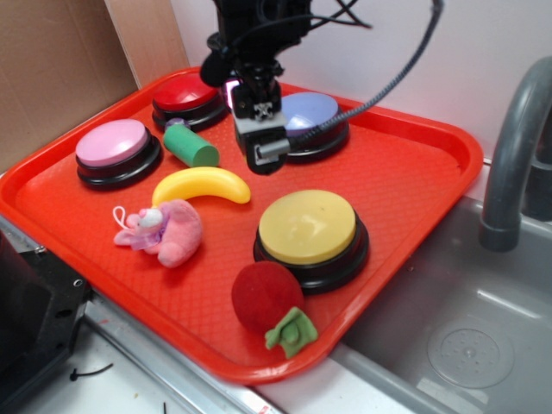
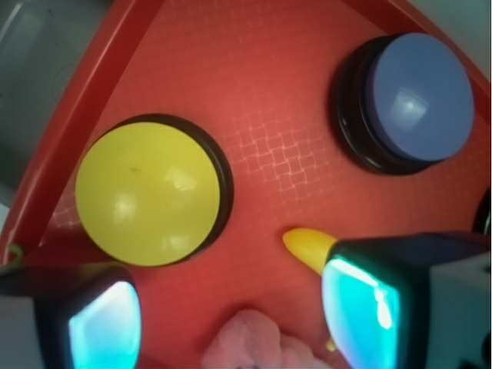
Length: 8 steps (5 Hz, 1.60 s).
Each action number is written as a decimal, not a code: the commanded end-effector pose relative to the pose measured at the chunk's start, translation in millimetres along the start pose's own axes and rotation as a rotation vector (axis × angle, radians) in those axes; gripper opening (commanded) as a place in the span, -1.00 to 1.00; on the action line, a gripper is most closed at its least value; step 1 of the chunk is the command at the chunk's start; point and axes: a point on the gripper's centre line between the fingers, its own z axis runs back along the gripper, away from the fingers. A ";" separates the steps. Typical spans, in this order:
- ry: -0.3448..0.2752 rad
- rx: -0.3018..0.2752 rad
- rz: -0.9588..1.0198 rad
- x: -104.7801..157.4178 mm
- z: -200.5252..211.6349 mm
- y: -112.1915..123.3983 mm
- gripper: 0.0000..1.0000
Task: Push the yellow button.
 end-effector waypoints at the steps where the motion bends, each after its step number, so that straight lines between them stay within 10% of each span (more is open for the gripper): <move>1: -0.091 0.001 0.052 -12.8 30.3 -1.2 1.00; 8: -0.094 -0.035 0.302 -70.7 61.7 16.6 1.00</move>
